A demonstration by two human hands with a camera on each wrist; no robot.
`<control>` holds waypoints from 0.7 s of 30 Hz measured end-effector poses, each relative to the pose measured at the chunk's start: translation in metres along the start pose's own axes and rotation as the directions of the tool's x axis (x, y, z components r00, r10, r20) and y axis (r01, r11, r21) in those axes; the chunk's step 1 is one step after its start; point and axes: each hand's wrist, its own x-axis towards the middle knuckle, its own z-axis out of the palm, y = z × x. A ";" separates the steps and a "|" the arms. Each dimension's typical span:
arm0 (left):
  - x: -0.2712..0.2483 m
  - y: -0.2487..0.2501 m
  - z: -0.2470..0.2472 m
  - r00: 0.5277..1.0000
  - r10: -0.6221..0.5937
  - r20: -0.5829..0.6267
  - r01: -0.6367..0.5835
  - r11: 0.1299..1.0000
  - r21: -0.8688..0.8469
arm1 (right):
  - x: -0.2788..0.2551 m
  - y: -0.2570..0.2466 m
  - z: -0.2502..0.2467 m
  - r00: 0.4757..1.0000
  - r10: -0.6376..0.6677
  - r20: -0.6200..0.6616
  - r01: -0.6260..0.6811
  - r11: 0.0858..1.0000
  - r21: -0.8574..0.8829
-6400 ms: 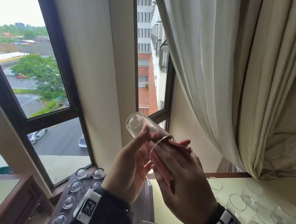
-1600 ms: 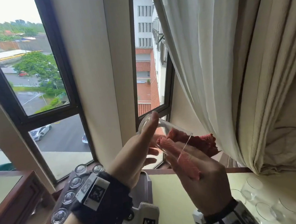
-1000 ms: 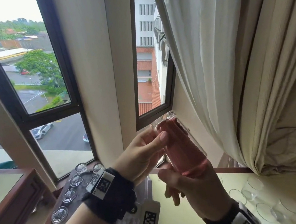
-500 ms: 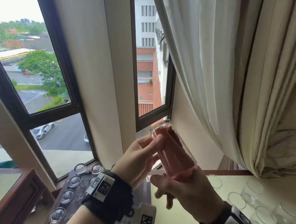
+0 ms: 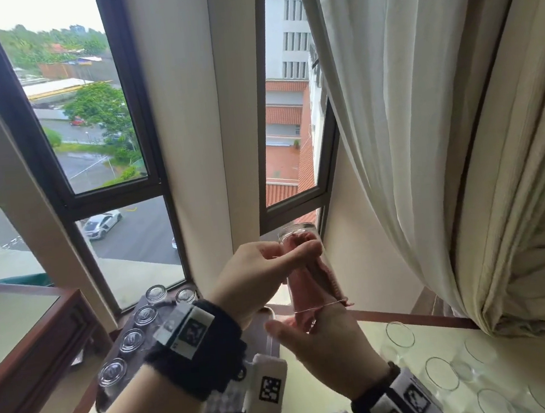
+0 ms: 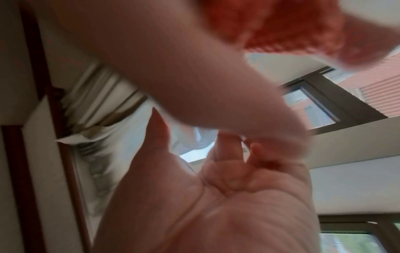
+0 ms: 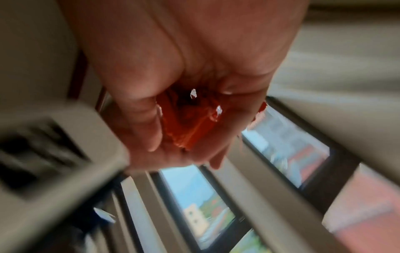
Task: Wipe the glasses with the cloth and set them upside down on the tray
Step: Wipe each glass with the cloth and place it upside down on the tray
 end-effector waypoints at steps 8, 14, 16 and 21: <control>-0.018 -0.030 -0.012 0.973 0.187 0.134 -0.106 0.881 -0.461 | -0.016 -0.010 0.003 0.948 -0.288 0.139 -0.118 0.087 0.989; -0.024 -0.050 -0.031 0.986 0.159 -0.053 -0.167 0.906 -0.390 | -0.011 0.006 0.015 0.980 -0.117 0.162 -0.146 0.130 0.981; -0.026 -0.058 -0.041 0.984 0.127 -0.126 -0.166 0.914 -0.371 | -0.013 0.015 0.020 0.987 -0.035 0.160 -0.149 0.207 0.967; -0.027 -0.093 -0.071 0.961 -0.009 -0.275 -0.080 0.948 -0.308 | -0.017 0.026 0.026 0.991 0.120 0.055 -0.124 0.696 0.707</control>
